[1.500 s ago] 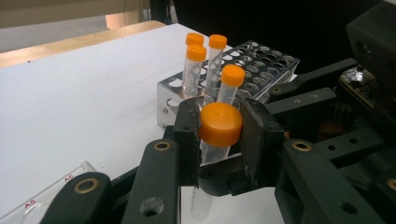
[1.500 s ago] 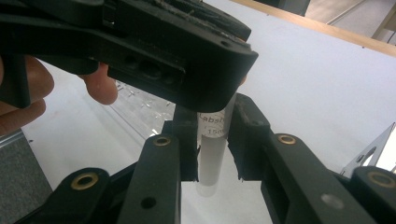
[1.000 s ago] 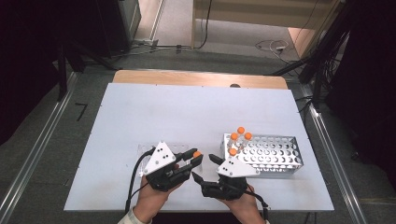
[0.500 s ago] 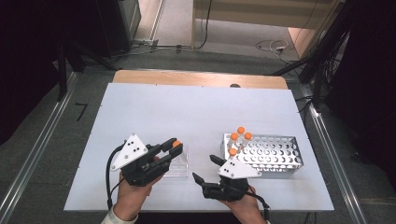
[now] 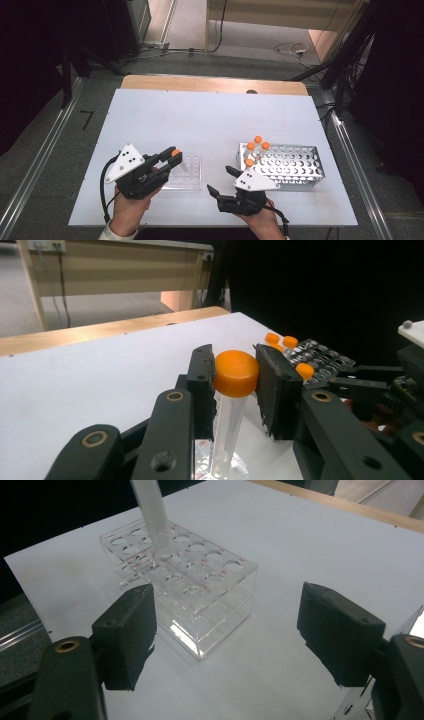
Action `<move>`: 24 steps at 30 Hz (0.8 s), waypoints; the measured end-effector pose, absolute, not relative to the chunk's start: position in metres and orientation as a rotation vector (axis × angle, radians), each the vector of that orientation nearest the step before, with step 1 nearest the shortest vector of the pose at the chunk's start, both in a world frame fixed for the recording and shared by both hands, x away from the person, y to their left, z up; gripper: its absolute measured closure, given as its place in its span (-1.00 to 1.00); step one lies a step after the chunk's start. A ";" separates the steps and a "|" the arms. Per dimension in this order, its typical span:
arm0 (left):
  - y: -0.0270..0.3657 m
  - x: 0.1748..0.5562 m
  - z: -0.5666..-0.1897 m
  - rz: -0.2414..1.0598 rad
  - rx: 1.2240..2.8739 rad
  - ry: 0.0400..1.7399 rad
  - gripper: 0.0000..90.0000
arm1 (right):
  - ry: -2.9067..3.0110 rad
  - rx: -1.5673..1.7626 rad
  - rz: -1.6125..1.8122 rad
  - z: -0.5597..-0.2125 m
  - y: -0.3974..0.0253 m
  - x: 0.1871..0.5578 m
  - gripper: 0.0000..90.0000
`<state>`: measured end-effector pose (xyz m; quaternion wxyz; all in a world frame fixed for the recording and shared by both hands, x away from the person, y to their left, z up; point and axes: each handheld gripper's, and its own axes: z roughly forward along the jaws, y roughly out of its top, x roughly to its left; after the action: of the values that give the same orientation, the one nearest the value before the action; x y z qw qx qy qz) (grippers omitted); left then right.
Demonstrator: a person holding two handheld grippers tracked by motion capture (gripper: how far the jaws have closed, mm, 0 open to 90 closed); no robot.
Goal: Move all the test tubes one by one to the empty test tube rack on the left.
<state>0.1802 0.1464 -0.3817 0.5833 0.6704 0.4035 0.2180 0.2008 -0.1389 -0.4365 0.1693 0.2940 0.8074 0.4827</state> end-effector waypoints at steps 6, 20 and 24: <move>0.163 0.178 -0.384 0.533 1.556 0.984 0.56 | 2.290 0.845 1.372 -0.436 -0.140 0.201 -0.50; 0.189 0.186 -0.391 0.598 1.524 1.078 0.56 | 2.285 0.845 1.373 -0.436 -0.142 0.201 -0.50; 0.193 0.188 -0.392 0.609 1.518 1.092 0.56 | 2.284 0.848 1.372 -0.436 -0.141 0.201 -0.50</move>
<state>0.1881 0.1929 -0.3917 0.5544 0.6423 0.4623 0.2577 0.2011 -0.1412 -0.4364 0.1717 0.2986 0.8048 0.4835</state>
